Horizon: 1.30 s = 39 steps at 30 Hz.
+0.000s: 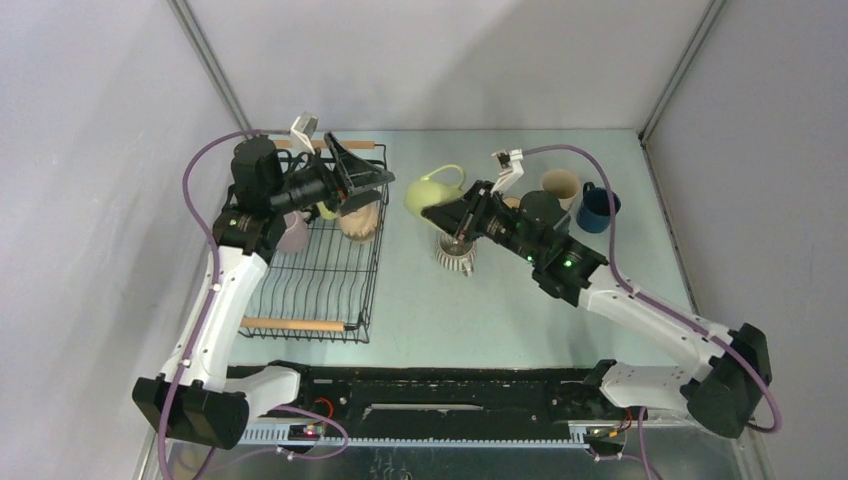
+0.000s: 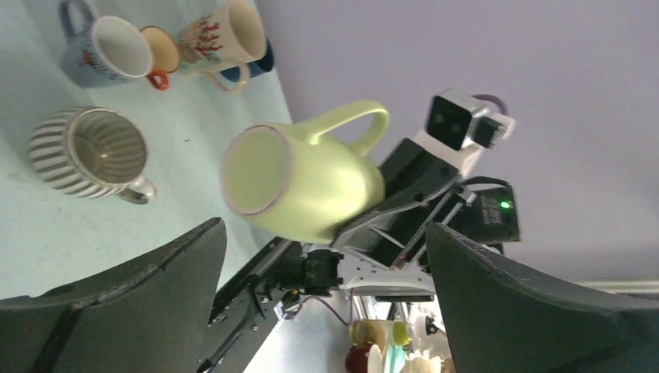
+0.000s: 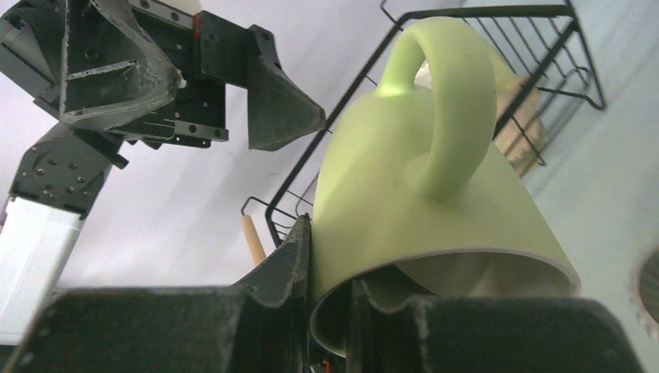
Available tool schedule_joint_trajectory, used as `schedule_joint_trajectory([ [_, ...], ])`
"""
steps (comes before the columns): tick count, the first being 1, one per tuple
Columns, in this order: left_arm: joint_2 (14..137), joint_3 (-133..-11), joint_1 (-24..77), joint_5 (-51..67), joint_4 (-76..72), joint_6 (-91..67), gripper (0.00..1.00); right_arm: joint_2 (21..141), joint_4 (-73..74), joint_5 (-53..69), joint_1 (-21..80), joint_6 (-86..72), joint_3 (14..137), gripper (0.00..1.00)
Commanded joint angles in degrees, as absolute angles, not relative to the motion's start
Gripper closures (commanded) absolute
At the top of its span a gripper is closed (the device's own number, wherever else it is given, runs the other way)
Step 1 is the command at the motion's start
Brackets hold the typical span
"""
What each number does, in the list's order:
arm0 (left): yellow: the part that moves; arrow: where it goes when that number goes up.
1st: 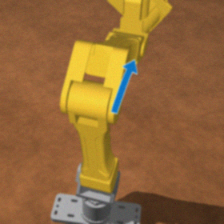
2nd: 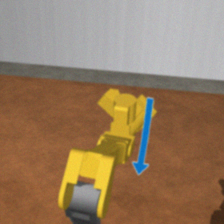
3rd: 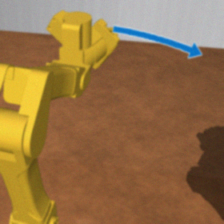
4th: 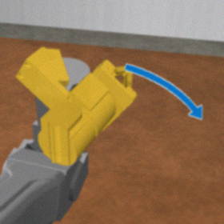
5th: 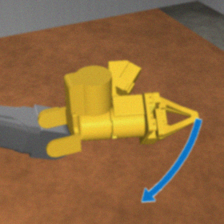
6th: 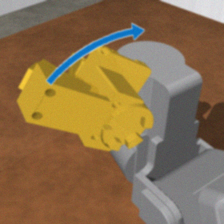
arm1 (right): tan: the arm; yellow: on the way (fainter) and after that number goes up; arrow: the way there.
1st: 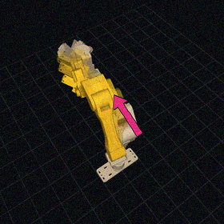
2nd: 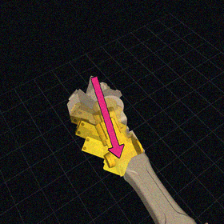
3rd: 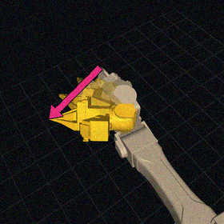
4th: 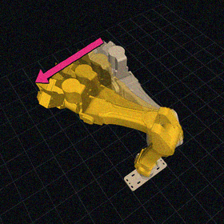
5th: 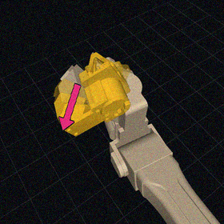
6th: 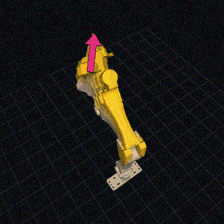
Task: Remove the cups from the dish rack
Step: Place the cup at the center of the board.
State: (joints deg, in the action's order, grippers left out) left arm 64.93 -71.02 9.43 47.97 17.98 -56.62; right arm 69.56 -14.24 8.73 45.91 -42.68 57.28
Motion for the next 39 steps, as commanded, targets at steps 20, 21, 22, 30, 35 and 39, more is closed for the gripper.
schedule_joint_trajectory([
  [20, 60.7, -73.6, 23.8, 9.5, 43.8, -22.6, 0.0, 60.6, 40.3, 0.9, 32.0, -28.2, 66.2, 1.0],
  [21, 60.5, -73.1, 24.3, 8.6, 43.8, -22.1, 0.0, 62.0, 40.9, 1.5, 31.6, -27.2, 66.5, 1.0],
  [22, 60.4, -72.6, 24.8, 7.7, 43.8, -21.9, 0.0, 63.6, 41.5, 1.9, 31.3, -26.4, 66.9, 1.0],
  [30, 57.3, -66.9, 25.9, 2.5, 42.5, -20.1, 0.0, 76.7, 41.1, 0.1, 31.6, -23.4, 69.9, 1.0],
  [35, 54.7, -63.4, 25.9, 0.4, 40.2, -19.9, 0.0, 83.5, 39.9, -1.9, 31.4, -22.3, 71.8, 1.0],
  [39, 52.7, -60.2, 25.9, 0.2, 37.3, -19.9, 0.0, 88.4, 38.6, -1.5, 30.9, -21.7, 73.0, 1.0],
])
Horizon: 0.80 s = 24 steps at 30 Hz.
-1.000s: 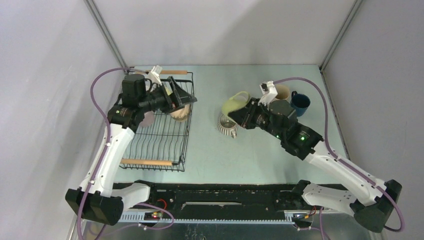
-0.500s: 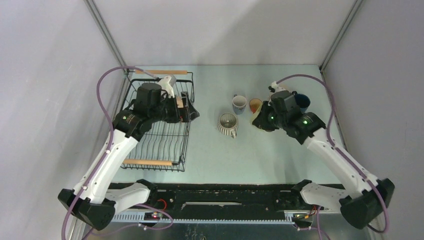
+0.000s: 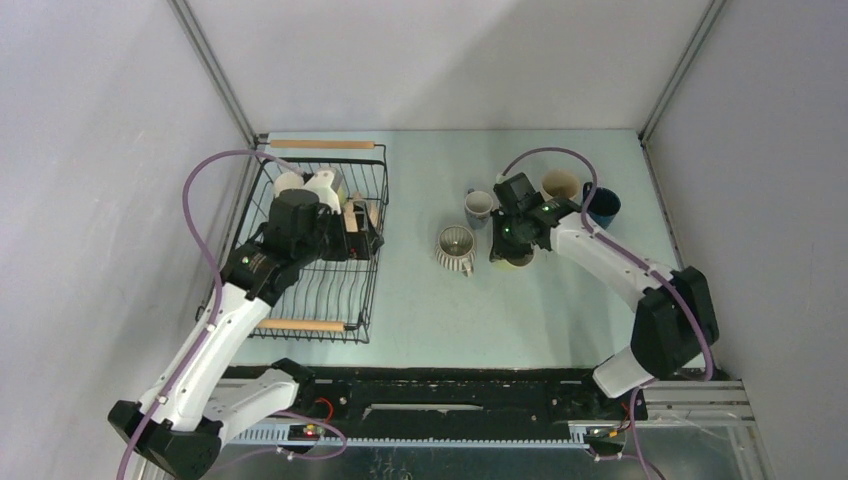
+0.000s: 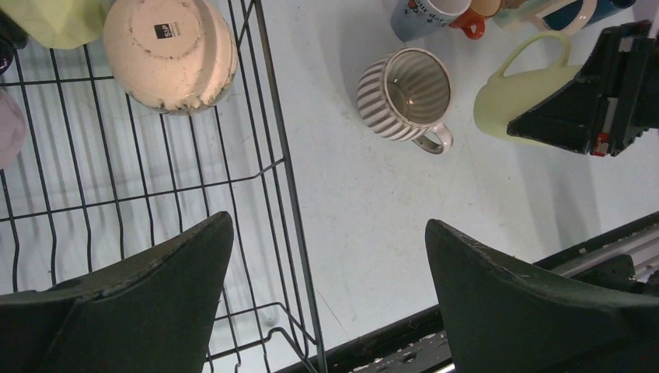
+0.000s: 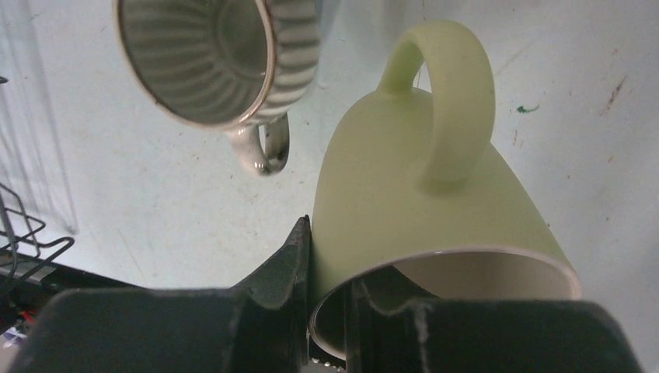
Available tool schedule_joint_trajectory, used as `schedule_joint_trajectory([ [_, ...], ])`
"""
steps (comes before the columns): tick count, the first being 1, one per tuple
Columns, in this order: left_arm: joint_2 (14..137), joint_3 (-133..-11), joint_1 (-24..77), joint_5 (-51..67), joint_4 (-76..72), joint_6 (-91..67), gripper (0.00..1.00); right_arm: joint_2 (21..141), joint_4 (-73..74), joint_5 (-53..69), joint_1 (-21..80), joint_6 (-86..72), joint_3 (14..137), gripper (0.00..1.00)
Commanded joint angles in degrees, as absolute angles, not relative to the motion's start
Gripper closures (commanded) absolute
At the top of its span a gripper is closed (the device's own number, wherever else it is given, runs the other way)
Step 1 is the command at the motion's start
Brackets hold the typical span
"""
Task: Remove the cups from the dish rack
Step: Place the cup at the center of the board.
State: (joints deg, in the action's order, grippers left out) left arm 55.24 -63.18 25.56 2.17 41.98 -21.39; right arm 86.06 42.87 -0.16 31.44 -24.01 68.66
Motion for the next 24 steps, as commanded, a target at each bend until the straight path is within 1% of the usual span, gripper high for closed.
schedule_joint_trajectory([
  [1, 52.5, -59.6, 25.9, 0.2, 36.9, -19.9, 0.0, 89.3, 38.3, -1.2, 30.8, -21.6, 73.2, 1.0],
  [3, 52.2, -59.1, 25.9, -1.6, 36.5, -19.9, 0.0, 90.9, 37.7, -0.9, 30.5, -21.5, 73.6, 1.0],
  [9, 52.8, -58.8, 25.9, -1.5, 36.5, -19.8, 0.0, 94.9, 37.6, -0.6, 30.1, -21.9, 75.9, 1.0],
  [23, 52.8, -57.3, 25.9, -3.3, 35.6, -19.2, 0.0, 100.4, 41.8, -1.9, 30.4, -23.2, 79.0, 1.0],
  [24, 52.7, -57.1, 25.9, -3.4, 35.6, -19.2, 0.0, 100.6, 42.0, -2.1, 30.5, -23.2, 79.1, 0.99],
])
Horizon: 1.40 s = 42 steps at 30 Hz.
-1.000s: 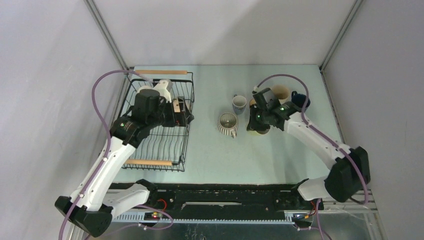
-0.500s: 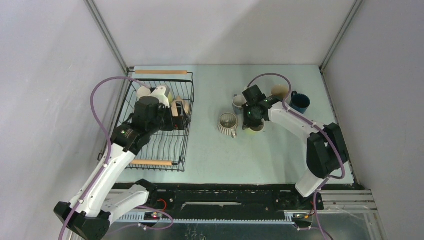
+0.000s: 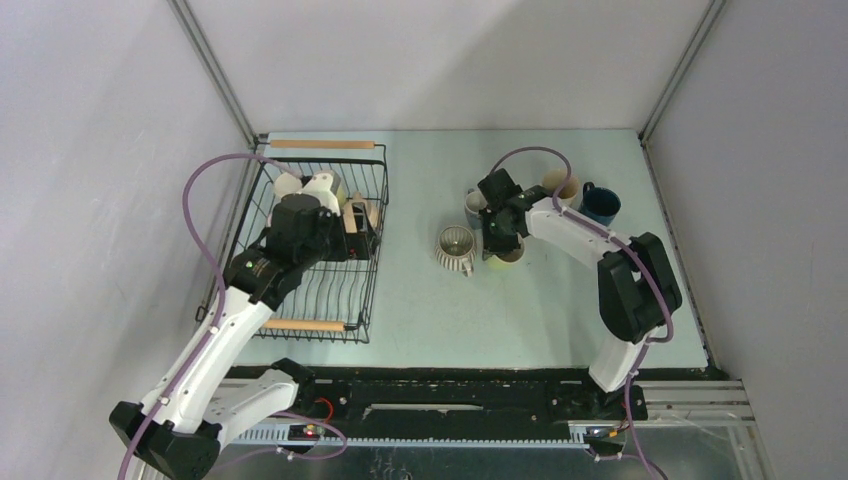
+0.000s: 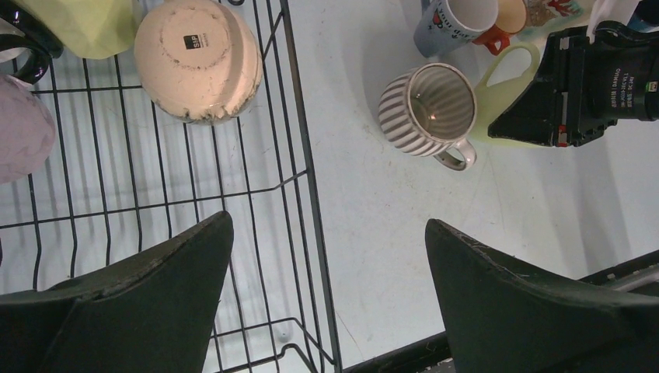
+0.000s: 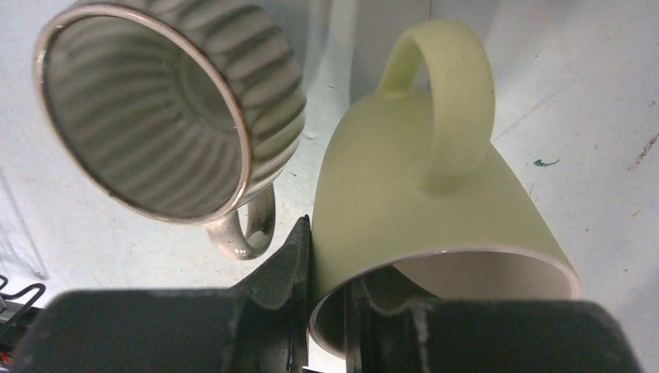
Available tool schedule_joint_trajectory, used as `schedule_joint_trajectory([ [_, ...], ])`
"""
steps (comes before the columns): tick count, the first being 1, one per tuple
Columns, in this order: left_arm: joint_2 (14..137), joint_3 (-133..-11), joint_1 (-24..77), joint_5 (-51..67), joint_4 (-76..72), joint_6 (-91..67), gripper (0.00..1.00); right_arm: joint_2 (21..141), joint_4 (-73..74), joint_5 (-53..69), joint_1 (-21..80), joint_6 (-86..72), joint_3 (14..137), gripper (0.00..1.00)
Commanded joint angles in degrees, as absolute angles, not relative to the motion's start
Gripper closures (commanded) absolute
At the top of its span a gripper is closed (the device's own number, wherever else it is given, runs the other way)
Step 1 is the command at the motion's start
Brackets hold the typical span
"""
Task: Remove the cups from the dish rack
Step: Place the cup at the center of the board.
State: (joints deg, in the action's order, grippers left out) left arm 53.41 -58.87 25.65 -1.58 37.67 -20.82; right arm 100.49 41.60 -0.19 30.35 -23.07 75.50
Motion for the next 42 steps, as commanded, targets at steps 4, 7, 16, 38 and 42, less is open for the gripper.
schedule_joint_trajectory([
  [4, 52.9, -56.9, 25.9, -4.0, 35.6, -18.9, 0.0, 101.7, 43.0, -2.6, 30.7, -23.6, 80.1, 0.94],
  [7, 52.8, -56.6, 25.9, -4.1, 35.6, -18.8, 0.0, 102.5, 43.5, -2.7, 30.8, -23.9, 80.7, 0.91],
  [16, 52.3, -55.9, 25.9, -4.7, 35.5, -18.5, 0.0, 103.0, 45.4, -4.0, 32.0, -24.4, 83.0, 0.84],
  [38, 52.1, -55.6, 25.9, -4.8, 35.5, -18.6, 0.0, 102.4, 49.4, -6.2, 33.8, -25.1, 87.5, 0.6],
  [42, 52.3, -55.6, 25.9, -4.5, 35.5, -18.6, 0.0, 101.4, 49.9, -6.5, 34.1, -25.1, 87.5, 0.59],
])
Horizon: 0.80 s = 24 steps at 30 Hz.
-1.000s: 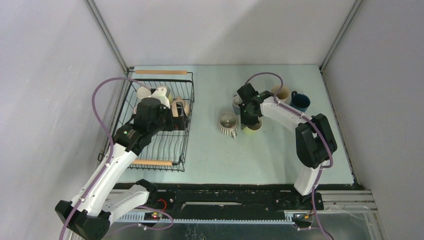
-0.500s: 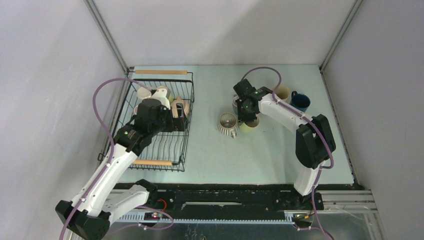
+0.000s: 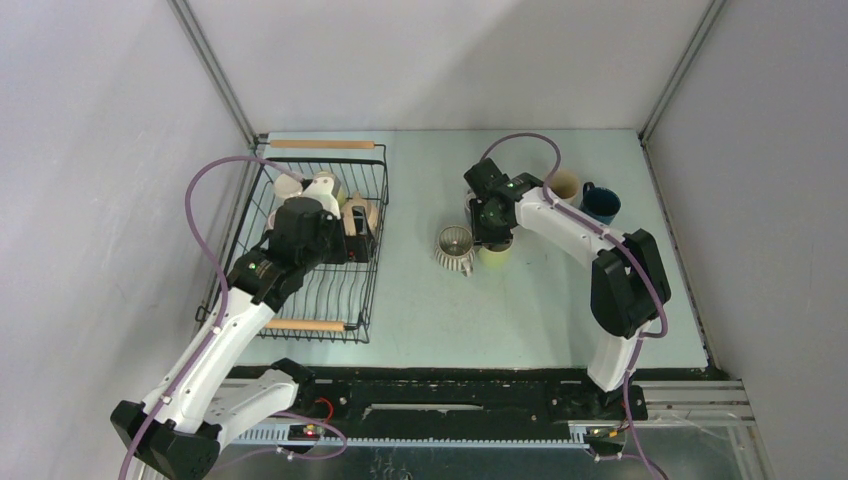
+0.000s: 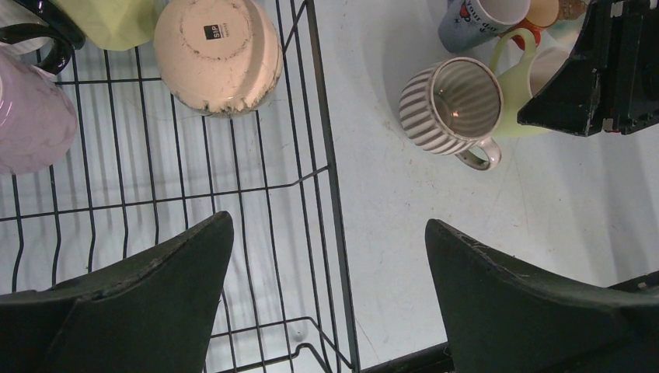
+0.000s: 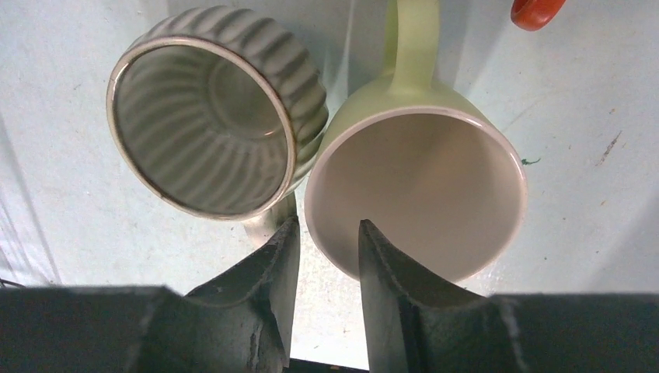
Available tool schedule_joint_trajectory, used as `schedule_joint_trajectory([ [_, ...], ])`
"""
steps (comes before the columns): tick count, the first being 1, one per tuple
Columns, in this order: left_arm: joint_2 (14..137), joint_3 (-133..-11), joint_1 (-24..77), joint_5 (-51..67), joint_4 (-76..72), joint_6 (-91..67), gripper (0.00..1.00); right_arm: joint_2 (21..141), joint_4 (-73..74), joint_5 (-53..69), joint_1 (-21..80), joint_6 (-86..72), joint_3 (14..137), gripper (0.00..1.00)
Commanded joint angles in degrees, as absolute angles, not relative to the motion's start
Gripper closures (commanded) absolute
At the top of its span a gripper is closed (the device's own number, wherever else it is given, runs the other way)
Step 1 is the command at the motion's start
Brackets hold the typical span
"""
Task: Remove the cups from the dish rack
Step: Place the cup at the center of the board.
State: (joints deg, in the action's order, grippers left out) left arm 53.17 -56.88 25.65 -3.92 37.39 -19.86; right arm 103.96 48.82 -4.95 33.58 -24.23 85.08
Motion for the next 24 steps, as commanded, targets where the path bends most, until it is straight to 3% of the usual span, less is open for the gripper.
schedule_joint_trajectory([
  [1, 52.3, -55.6, 25.9, -4.4, 35.5, -18.7, 0.0, 101.0, 50.0, -6.5, 34.2, -25.1, 87.6, 0.59],
  [12, 53.4, -58.6, 25.9, -5.0, 37.8, -20.7, 0.0, 94.5, 51.2, -6.4, 34.6, -24.5, 87.6, 0.47],
  [17, 53.8, -60.9, 25.9, -7.1, 40.3, -23.2, 0.0, 90.1, 51.5, -6.0, 34.8, -23.9, 87.4, 0.3],
  [21, 54.6, -62.7, 25.8, -11.4, 43.0, -25.4, 0.0, 86.4, 51.3, -5.6, 35.2, -23.4, 87.0, 0.09],
  [24, 55.5, -64.0, 25.3, -15.4, 45.2, -27.4, 0.0, 83.6, 50.5, -5.0, 35.7, -23.1, 86.0, 0.06],
])
